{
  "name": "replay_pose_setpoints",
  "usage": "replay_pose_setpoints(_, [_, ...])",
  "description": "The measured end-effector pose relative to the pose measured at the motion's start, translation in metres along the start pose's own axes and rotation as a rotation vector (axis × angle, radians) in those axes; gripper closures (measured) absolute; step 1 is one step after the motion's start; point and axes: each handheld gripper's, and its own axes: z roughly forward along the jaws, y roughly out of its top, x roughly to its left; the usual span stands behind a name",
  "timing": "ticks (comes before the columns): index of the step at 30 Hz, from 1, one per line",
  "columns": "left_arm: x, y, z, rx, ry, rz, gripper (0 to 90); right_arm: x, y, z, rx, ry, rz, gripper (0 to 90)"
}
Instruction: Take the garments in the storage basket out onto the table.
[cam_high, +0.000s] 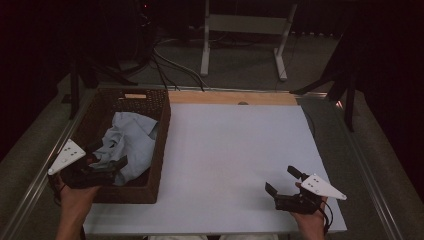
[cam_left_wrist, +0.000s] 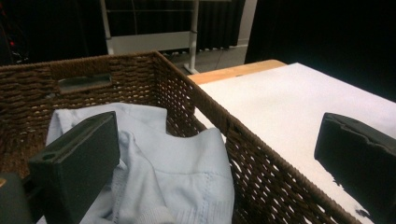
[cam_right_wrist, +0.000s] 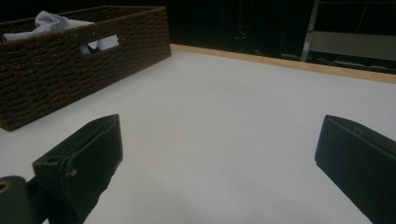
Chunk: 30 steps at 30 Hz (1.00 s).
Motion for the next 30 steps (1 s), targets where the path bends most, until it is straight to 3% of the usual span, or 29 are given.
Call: replay_pose_setpoints(30, [0.027, 0.016, 0.022, 0.034, 0.033, -0.013, 1.9, -0.001, 0.000, 0.000, -0.003, 0.000, 0.007, 1.1])
